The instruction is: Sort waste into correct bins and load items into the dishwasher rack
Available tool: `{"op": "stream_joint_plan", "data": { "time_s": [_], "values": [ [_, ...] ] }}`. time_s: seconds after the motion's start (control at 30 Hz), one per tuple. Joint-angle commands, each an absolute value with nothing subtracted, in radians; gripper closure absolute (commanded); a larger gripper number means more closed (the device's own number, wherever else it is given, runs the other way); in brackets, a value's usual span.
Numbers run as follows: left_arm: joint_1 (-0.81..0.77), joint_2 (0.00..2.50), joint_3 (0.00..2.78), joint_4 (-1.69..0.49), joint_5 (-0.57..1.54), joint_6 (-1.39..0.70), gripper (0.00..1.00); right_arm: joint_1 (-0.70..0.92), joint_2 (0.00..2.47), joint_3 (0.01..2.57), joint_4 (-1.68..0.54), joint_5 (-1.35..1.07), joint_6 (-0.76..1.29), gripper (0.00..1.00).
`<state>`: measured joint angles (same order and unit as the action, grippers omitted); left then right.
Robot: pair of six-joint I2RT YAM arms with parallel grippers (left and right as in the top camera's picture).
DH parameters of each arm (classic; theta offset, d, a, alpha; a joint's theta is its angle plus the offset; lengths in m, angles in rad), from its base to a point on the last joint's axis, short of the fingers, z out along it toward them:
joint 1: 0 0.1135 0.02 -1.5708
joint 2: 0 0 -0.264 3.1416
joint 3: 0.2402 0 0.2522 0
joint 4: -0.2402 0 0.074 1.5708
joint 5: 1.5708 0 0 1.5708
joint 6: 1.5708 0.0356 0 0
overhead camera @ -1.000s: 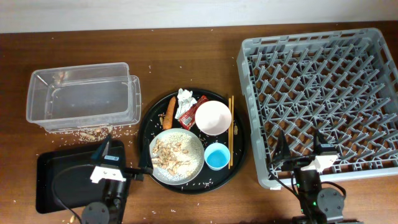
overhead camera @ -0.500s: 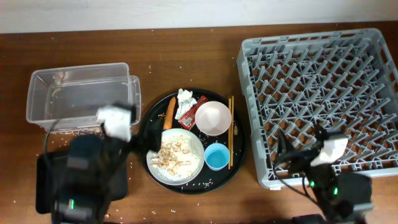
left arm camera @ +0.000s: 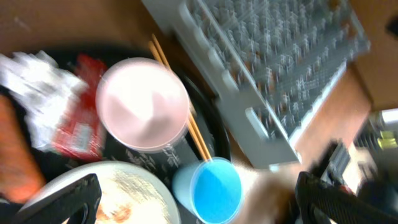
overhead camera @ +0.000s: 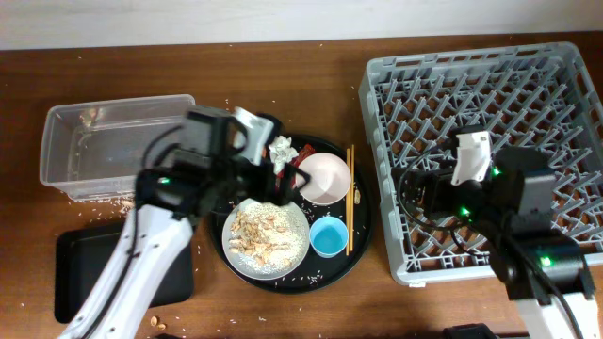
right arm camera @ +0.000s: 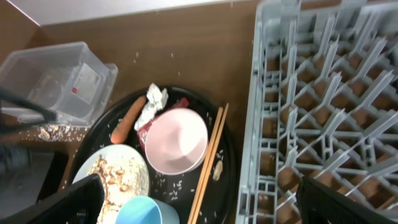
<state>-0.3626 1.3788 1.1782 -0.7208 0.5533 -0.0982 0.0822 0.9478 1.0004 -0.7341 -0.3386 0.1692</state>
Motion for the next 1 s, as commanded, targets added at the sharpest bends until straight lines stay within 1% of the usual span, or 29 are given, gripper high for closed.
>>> {"op": "stream_joint_plan", "data": {
  "time_s": [0.0, 0.07, 0.1, 0.13, 0.2, 0.37, 0.43, 0.5, 0.53, 0.6, 0.67, 0.9, 0.97],
  "values": [
    [-0.496, 1.415, 1.198, -0.786, 0.36, -0.096, 0.01, 0.028, 1.037, 1.029, -0.774, -0.264, 0.297, 0.02],
    [-0.566, 1.429, 1.198, -0.807, 0.242, -0.096, 0.01, -0.022, 1.101, 1.048, -0.81, -0.287, 0.297, 0.02],
    [-0.61, 1.442, 1.198, -0.82, 0.183, -0.096, 0.01, -0.056, 1.147, 1.063, -0.827, -0.339, 0.297, 0.02],
    [-0.627, 1.45, 1.198, -0.827, 0.167, -0.096, 0.01, -0.068, 1.162, 1.065, -0.827, -0.368, 0.296, 0.02],
    [-0.658, 1.475, 1.198, -0.844, 0.163, -0.096, 0.01, -0.087, 1.183, 1.065, -0.828, -0.411, 0.297, 0.02],
    [-0.701, 1.557, 1.197, -0.852, 0.16, -0.097, 0.01, -0.093, 1.185, 1.065, -0.835, -0.418, 0.297, 0.02],
    [-0.702, 1.578, 1.198, -0.846, 0.16, -0.096, 0.04, -0.093, 1.185, 1.065, -0.848, -0.418, 0.297, 0.02],
    [-0.702, 1.604, 1.197, -0.845, 0.16, -0.096, 0.32, -0.093, 1.185, 1.065, -0.865, -0.419, 0.296, 0.02],
    [-0.703, 1.624, 1.196, -0.849, 0.16, -0.096, 0.42, -0.093, 1.185, 1.065, -0.875, -0.418, 0.296, 0.02],
    [-0.708, 1.654, 1.194, -0.851, 0.161, -0.096, 0.57, -0.093, 1.185, 1.065, -0.884, -0.415, 0.296, 0.02],
    [-0.71, 1.676, 1.194, -0.846, 0.168, -0.096, 0.77, -0.093, 1.185, 1.065, -0.891, -0.416, 0.296, 0.02],
    [-0.711, 1.68, 1.194, -0.817, 0.167, -0.096, 0.76, -0.093, 1.185, 1.065, -0.907, -0.416, 0.297, 0.02],
    [-0.711, 1.681, 1.194, -0.816, 0.166, -0.096, 0.81, -0.093, 1.185, 1.065, -0.92, -0.416, 0.297, 0.02]
  ]
}}
